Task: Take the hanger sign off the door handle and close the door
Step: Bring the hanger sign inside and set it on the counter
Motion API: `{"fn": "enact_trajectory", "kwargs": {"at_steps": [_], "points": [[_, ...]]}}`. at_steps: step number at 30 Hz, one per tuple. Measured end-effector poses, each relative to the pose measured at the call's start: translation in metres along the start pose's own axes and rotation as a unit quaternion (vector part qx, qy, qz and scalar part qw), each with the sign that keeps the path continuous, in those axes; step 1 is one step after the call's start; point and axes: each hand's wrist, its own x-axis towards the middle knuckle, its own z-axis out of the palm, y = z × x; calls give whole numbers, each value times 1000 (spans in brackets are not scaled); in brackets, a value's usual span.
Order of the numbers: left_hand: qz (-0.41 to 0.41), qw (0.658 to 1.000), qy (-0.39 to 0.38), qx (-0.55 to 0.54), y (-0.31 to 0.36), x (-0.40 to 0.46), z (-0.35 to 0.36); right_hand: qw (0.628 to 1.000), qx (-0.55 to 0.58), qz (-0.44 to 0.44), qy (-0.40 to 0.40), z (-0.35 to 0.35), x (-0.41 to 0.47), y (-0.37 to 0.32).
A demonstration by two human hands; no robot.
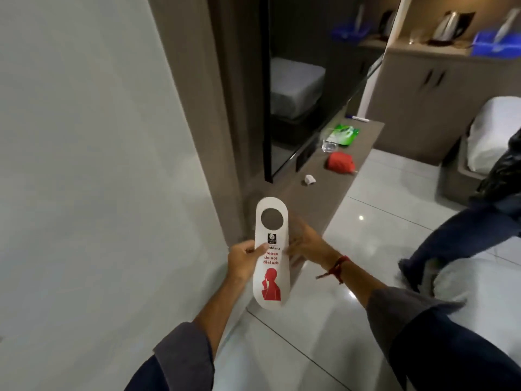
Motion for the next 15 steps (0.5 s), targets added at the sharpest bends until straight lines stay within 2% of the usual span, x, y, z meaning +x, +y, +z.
{"fn": "enact_trajectory", "kwargs": {"at_steps": [5,8,11,15], "points": [[-47,998,-19,44,-29,62,41,996,-5,29,87,-14,40,42],[-62,991,-32,111,-48,95,52,990,-72,31,115,-14,68,60],[-55,979,-2,194,-62,119,64,981,-171,50,77,-15,97,76],[-22,955,9,294,-72,134,79,946,-316,65,5,-21,117,93]]}}
